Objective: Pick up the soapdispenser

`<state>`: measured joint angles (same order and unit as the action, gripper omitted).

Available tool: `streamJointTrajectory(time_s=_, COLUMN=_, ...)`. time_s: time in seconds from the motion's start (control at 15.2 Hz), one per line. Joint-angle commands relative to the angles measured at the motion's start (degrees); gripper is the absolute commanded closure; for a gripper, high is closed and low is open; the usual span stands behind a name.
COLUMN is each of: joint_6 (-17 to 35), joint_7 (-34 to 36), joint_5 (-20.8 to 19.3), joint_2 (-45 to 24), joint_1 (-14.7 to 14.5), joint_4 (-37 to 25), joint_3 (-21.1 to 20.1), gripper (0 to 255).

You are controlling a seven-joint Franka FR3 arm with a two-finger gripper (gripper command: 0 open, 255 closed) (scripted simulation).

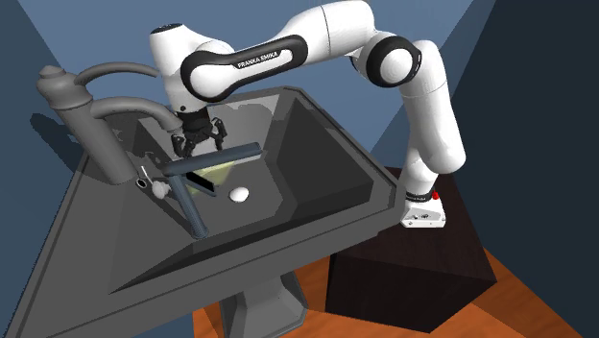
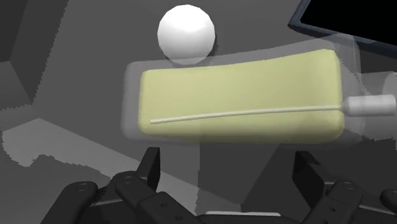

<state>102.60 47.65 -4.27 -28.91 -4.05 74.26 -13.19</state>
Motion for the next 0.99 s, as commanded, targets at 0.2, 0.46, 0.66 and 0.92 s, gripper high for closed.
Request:
streamJointTrajectory(time_s=0.2, joint_6=0.07, joint_7=0.03, joint_5=-0.06, joint_2=-0.34, joint_1=-0.07, joint_4=-0.25, joint_3=0.02, gripper=255)
streamJointTrajectory(time_s=0.46, joint_6=-0.03, joint_7=0.01, joint_5=-0.03, joint_2=-0.15, joint_1=-0.04, joint_4=-0.16, joint_3=0.01, gripper=255)
streamJointTrajectory(time_s=0.66, joint_6=-0.02, joint_7=0.01, joint_5=-0.03, joint_2=-0.15, joint_1=-0.03, joint_4=-0.17, joint_3=0.01, gripper=0)
streamJointTrajectory(time_s=0.92, joint_6=13.72, joint_7=10.84, joint_5=-2.86, joint_2=3.65, joint_1=-3.33, joint_4=5.15, joint_3=1.08, gripper=0)
